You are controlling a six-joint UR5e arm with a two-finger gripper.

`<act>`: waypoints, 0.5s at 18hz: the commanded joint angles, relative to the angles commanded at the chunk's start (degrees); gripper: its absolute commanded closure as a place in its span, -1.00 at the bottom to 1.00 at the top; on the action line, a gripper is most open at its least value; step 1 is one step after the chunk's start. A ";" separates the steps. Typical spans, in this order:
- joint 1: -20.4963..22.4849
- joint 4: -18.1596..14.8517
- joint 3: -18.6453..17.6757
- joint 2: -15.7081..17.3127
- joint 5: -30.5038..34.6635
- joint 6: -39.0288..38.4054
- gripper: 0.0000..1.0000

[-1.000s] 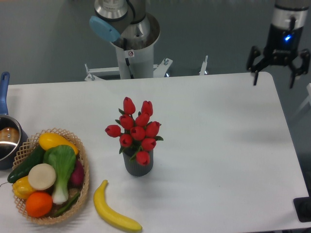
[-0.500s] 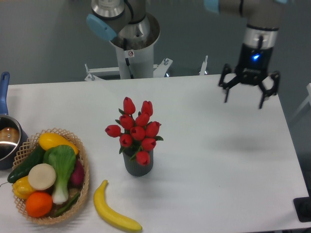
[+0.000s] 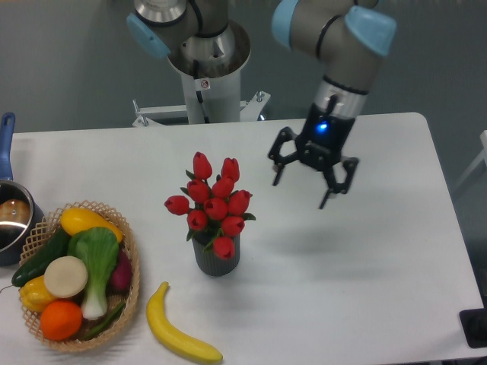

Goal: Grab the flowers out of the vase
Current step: 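Lower the open gripper toward the red tulip stems above the vase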

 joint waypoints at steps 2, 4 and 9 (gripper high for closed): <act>-0.09 -0.09 -1.41 0.88 -2.36 -0.17 -1.00; -0.35 0.17 -3.25 1.15 -6.75 -0.08 -1.00; -1.93 0.44 -4.05 0.97 -15.02 -0.35 -1.00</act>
